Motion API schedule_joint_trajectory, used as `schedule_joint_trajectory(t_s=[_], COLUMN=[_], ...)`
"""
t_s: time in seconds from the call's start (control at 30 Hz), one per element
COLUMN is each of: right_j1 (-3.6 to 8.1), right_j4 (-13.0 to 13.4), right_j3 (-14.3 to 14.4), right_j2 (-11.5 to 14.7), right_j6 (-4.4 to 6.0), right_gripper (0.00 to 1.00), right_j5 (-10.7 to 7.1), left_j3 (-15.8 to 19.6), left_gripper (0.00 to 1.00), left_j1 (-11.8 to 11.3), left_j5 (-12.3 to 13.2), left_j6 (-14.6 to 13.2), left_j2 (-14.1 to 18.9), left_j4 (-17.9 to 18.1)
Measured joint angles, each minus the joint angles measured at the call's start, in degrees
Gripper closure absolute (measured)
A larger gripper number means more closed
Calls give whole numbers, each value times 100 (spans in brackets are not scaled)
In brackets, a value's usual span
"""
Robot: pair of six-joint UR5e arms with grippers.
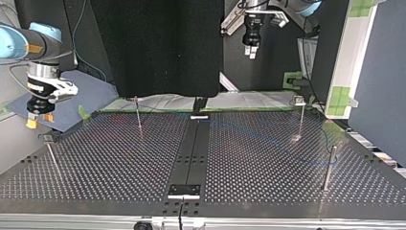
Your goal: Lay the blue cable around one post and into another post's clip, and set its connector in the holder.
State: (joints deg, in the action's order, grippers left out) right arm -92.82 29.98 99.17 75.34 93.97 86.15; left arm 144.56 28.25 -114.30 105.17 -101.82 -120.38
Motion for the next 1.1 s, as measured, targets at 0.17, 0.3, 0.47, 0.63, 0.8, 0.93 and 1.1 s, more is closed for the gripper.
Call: schedule_joint_trajectory(t_s=[0.17, 0.3, 0.47, 0.63, 0.8, 0.93, 1.1], right_j1=[-244, -422, -656, -882, -1136, -1340, -1580], right_j4=[-97, -209, -337, -455, -516, -474, -350], right_j3=[117, 131, 136, 141, 142, 142, 142], right_j2=[10, 7, 0, -12, -39, -124, -331], right_j6=[-78, -160, -251, -341, -412, -436, -480], right_gripper=[1, 1, 1, 1, 1, 1, 1], right_j5=[169, 297, 480, 697, 933, 1055, 1205], left_j3=[-2, -4, -31, -195, -412, -569, -745], left_gripper=[0, 0, 0, 0, 0, 0, 0], left_j1=[-2, -8, -16, -18, -21, -22, -21], left_j5=[0, -33, -79, -77, -64, -57, -59], left_j6=[9, 9, 0, -60, -231, -303, -323], left_j2=[0, 0, 1, 1, 1, -1, 0], left_j4=[38, 156, 391, 622, 563, 423, 177])
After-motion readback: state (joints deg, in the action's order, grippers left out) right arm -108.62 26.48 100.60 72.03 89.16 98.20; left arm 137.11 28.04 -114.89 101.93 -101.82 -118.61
